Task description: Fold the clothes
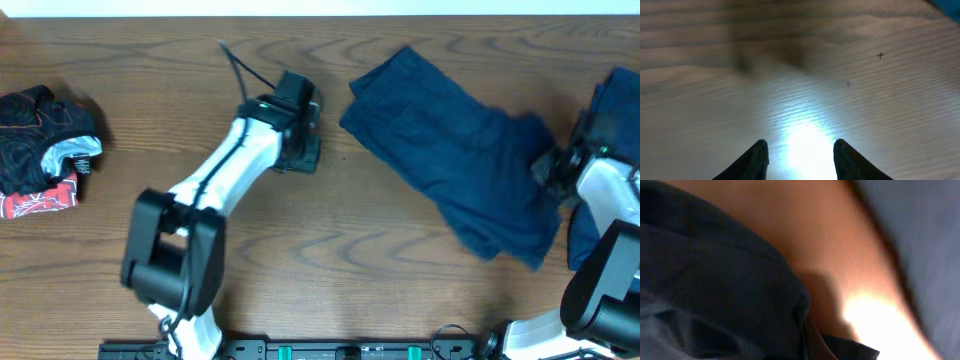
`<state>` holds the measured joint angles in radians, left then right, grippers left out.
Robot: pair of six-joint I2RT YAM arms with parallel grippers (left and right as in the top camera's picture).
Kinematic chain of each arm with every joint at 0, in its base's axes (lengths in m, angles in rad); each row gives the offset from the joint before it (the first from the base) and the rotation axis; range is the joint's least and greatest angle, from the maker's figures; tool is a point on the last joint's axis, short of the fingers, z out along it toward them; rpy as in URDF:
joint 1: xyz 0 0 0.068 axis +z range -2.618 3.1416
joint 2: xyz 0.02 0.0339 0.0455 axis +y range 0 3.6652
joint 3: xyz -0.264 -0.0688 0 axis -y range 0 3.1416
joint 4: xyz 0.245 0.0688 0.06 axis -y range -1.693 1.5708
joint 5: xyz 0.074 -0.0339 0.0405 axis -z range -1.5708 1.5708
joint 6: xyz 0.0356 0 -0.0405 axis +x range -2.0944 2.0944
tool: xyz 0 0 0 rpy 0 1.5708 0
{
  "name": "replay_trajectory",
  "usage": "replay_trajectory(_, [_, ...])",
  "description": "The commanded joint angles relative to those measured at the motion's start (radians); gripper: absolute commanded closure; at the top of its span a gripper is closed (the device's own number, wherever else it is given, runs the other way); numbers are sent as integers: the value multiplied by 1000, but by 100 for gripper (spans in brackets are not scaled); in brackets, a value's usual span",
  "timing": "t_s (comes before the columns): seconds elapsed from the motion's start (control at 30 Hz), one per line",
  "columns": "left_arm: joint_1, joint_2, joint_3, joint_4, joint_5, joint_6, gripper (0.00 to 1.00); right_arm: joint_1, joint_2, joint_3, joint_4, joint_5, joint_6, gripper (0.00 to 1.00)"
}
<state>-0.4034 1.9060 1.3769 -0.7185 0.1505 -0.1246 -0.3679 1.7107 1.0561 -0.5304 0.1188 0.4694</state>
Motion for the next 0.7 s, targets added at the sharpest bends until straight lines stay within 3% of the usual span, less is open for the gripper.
replay_trajectory(0.0, [-30,34,16,29,33,-35,55,-16,0,106,46,72,-194,99])
replay_trajectory(0.13, [-64,39,16,84,48,-67,55,-18,2,177,90,100,-256,99])
replay_trajectory(0.17, [-72,39,16,101,50,-74,55,-18,2,187,101,97,-277,93])
replay_trajectory(0.23, [-83,39,16,124,49,-87,55,-17,3,195,117,93,-282,63])
replay_trajectory(0.27, [-88,39,16,133,49,-100,54,-17,3,195,119,86,-284,1])
replay_trajectory(0.43, [-98,40,16,180,52,-121,54,-16,2,199,56,40,-264,1])
replay_trajectory(0.67, [-92,74,17,363,110,-121,50,42,-6,270,-84,-222,-223,1])
